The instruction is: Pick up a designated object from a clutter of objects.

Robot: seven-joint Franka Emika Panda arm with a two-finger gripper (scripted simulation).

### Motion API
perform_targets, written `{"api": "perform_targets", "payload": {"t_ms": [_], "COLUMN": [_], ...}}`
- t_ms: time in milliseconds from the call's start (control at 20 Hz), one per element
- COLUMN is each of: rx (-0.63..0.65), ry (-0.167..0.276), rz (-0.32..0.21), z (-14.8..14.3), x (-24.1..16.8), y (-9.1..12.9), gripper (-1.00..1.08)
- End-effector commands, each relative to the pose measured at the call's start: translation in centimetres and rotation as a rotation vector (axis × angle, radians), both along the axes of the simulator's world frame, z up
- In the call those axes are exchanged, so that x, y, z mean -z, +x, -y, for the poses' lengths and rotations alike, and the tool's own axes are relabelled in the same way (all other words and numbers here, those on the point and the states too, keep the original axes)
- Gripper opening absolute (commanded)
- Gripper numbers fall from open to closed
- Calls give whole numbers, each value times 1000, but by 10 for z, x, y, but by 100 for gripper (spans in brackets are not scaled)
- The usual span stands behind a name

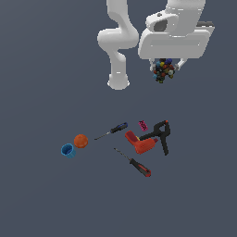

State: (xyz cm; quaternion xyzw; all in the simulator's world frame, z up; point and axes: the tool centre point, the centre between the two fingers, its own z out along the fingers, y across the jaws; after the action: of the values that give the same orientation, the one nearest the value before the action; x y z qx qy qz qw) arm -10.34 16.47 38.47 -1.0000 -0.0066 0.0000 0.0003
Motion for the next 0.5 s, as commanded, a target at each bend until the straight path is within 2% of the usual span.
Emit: {"api": "perform_targets", "payload": {"t_ms": [0,450], "rx": [0,1], "ry": [0,-1], "rz": [0,0], "z": [-2,-5], "x": [-15,-40], "y": [0,2], "gripper": [-100,-100]}}
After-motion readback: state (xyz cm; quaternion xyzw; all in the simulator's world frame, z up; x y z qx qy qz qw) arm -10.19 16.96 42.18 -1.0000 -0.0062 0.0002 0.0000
